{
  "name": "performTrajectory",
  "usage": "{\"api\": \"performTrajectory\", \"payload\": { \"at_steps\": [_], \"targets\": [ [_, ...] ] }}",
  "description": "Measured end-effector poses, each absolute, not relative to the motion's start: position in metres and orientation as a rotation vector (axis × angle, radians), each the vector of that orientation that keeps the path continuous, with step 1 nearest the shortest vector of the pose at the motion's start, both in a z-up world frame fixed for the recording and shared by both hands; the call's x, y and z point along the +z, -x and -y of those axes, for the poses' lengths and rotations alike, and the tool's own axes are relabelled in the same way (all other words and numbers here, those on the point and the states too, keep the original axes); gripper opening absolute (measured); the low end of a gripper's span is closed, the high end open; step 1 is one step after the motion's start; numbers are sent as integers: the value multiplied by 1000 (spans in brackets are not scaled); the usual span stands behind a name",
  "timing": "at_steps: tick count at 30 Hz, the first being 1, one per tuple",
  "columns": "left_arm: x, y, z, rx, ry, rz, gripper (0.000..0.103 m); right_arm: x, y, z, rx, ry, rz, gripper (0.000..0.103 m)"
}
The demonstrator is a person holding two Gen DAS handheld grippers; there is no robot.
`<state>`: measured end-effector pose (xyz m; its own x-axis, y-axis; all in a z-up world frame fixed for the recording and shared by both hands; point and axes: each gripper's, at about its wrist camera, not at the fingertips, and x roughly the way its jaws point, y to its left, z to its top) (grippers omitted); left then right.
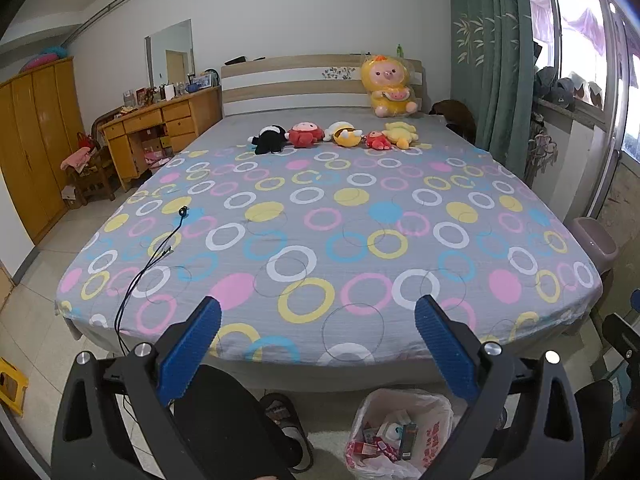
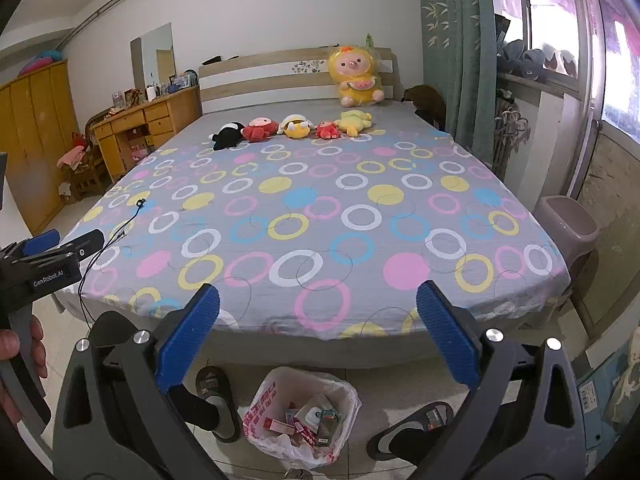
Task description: Collect trash
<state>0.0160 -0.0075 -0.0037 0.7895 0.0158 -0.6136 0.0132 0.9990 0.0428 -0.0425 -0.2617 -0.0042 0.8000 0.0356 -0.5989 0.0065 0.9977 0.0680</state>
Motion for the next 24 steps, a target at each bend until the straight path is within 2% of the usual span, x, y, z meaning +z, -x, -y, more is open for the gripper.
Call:
{"api": "performTrajectory", "payload": {
  "at_steps": [24],
  "targets": [
    [-5,-18,5,4,-14,-673,95,-7,43,262,16,-60,-648,96]
  ]
}}
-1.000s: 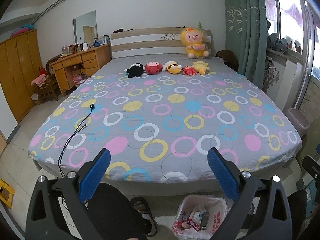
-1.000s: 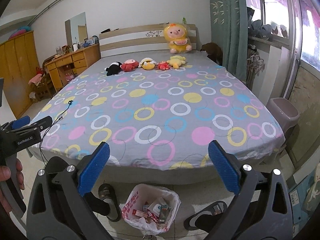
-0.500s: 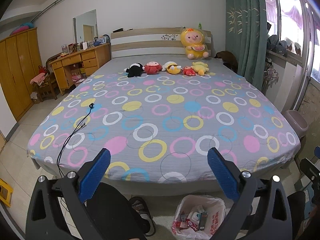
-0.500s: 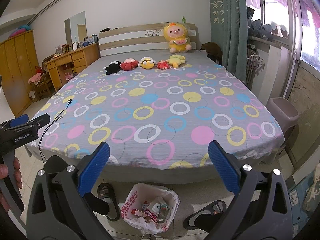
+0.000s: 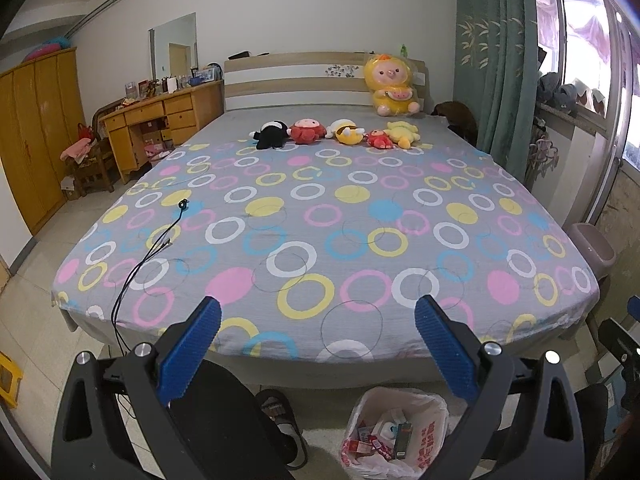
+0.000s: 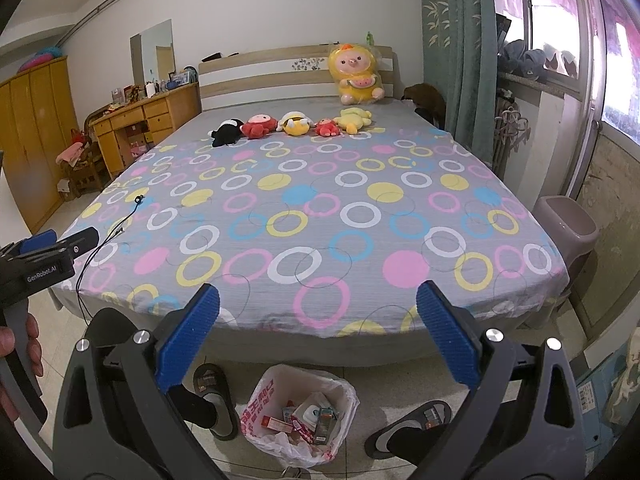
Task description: Collect trash
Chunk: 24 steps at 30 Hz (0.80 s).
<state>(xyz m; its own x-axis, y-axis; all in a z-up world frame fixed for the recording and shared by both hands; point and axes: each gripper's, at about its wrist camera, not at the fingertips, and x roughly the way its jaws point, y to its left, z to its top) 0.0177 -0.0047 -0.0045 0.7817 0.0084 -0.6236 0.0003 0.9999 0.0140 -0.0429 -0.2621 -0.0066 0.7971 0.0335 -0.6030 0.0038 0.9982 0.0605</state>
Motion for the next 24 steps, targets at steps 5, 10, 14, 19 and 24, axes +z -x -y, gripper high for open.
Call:
{"api": "performTrajectory", "payload": {
  "at_steps": [5,10,14,19,24],
  "targets": [
    [-5,-17,4,3,-9,-671,95,-8,43,262,18,-57,-646,96],
    [-5,-16,3,5,-2,-669,95,-8,43,262,18,-58,-647,96],
    [-4,-15,2,10,3,-668,95,-9,42,262,20,-56,-647,96],
    [-5,-16,2,4,13,-673,95,-10,42,261,19,-56,-653,96],
    [-7,-16,1,9,12,-675,95,-12,43,261,20,-55,-654,96]
  ]
}}
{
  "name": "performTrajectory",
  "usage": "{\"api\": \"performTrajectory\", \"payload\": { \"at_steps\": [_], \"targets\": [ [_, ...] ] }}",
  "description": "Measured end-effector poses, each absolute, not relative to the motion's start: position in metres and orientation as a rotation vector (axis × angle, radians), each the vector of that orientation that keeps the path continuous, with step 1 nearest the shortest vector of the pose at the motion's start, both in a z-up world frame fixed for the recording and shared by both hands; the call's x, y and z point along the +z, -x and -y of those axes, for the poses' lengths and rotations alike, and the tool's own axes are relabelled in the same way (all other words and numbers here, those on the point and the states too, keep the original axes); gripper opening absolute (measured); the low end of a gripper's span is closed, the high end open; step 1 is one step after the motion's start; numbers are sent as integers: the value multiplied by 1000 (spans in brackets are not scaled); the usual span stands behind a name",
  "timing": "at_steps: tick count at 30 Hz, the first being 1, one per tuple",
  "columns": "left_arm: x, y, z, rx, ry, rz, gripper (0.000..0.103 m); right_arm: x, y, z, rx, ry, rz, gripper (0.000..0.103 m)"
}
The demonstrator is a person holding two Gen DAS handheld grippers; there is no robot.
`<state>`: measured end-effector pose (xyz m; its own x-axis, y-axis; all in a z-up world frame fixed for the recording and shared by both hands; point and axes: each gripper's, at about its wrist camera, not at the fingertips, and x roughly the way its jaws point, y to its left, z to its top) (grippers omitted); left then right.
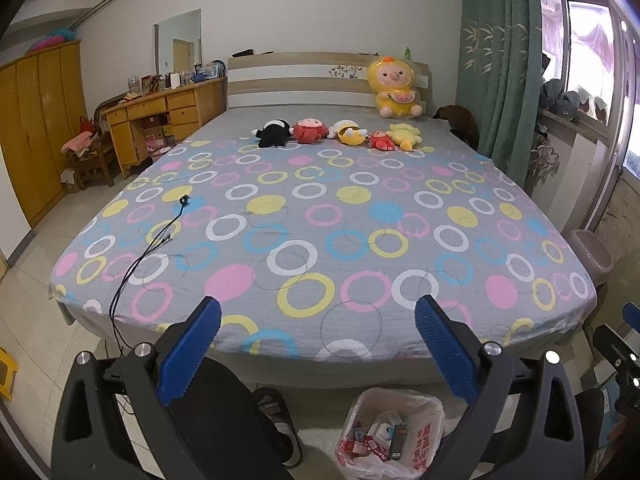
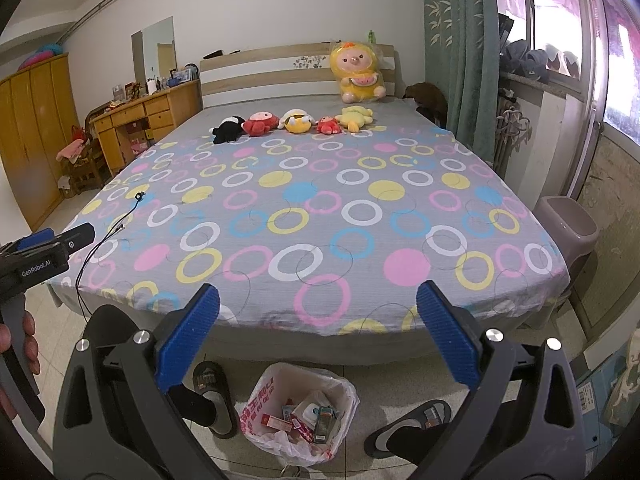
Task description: Collect trash
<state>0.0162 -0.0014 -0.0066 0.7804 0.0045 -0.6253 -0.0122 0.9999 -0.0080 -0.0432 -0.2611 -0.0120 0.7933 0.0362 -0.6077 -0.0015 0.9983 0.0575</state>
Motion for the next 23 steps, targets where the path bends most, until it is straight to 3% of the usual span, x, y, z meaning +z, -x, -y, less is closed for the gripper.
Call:
{"api": "performTrajectory", "payload": {
  "at_steps": [23],
  "targets": [
    [-7,-13,0,46,38,-666,95,-17,41,262,21,-43,-670,96]
  ]
}}
